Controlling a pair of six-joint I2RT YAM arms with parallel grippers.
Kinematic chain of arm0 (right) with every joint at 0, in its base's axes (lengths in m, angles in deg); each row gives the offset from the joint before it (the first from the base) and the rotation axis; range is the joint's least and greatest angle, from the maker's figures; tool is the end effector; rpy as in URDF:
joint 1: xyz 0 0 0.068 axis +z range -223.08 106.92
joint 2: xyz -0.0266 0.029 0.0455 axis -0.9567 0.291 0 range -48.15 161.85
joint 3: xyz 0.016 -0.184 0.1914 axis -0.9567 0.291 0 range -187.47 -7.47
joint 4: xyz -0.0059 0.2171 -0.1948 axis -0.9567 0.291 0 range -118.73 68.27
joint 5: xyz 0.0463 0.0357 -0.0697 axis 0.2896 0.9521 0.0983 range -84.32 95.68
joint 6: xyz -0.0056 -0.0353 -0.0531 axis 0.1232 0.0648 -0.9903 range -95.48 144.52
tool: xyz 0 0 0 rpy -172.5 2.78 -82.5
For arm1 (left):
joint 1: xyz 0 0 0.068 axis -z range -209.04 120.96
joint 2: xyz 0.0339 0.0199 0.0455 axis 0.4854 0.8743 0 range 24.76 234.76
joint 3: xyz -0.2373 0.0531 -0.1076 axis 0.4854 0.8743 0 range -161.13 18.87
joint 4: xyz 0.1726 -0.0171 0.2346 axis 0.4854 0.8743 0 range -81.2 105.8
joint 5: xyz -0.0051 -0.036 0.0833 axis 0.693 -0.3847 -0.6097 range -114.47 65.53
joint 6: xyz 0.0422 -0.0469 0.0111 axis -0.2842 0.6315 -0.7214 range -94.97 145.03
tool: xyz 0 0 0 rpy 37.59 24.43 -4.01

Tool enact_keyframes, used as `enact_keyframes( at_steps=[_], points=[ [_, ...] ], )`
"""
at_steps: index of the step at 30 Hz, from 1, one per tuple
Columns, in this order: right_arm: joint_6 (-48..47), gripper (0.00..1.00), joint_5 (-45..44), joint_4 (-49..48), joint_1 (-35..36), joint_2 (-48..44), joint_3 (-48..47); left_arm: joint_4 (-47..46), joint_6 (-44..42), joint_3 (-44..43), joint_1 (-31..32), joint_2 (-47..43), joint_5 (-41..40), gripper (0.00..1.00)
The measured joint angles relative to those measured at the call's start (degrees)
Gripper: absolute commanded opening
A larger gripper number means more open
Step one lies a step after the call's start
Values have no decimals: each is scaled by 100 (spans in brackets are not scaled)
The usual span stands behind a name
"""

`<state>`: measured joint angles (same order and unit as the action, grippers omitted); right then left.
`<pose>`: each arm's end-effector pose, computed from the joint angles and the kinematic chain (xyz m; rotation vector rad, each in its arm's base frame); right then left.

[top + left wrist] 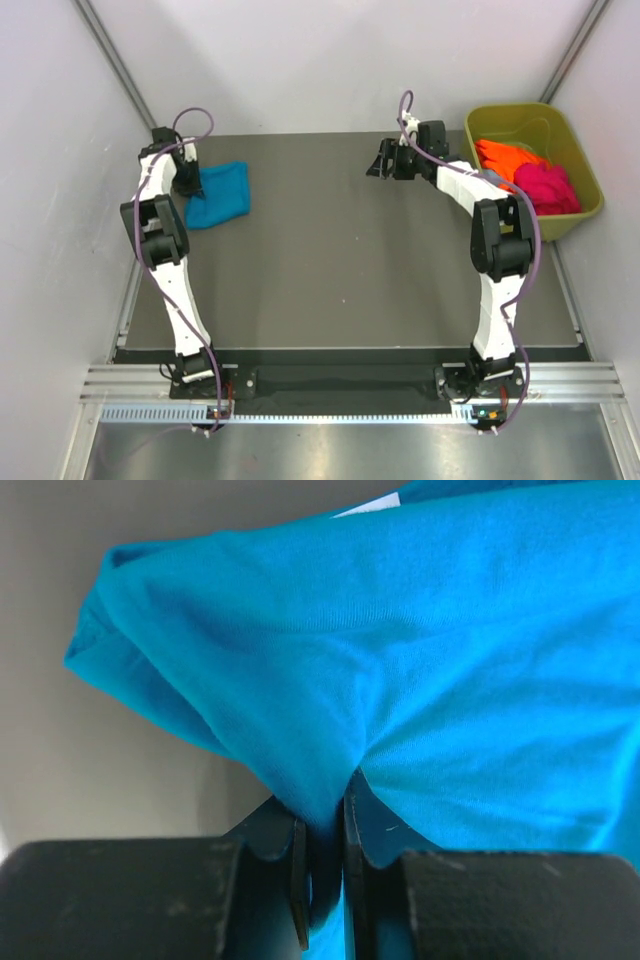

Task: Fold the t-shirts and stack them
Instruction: Neatly place the folded tshirt to the corner

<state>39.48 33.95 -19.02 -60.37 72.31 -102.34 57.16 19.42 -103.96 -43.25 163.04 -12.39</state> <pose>0.5043 0.1378 0.2014 -0.2431 2.2041 0.8097 0.5345 0.1247 0.1585 -0.1337 2.6490 -0.1700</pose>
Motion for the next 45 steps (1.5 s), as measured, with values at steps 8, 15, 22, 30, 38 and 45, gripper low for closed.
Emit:
enact_keyframes(
  at_steps=[8, 15, 22, 30, 38, 45],
  points=[
    [-90, 72, -24, 76, 0, -85, 232, -273, -210, -400, -85, 216, -1139, 0],
    [-149, 72, -48, 120, 0, -203, 341, -645, -319, -590, -101, 457, -1906, 0],
    [-186, 72, -87, 116, 2, -299, 356, -1128, -409, -929, -101, 761, -2496, 0],
    [-234, 73, -138, 122, 28, -345, 413, -1574, -514, -1143, -101, 977, -2763, 0],
    [-254, 73, -168, 122, 42, -350, 415, -1904, -595, -1220, -81, 1104, -2911, 1],
    [-291, 73, -190, 122, 63, -350, 413, -2105, -564, -1222, 87, 1150, -3386, 8]
  ],
)
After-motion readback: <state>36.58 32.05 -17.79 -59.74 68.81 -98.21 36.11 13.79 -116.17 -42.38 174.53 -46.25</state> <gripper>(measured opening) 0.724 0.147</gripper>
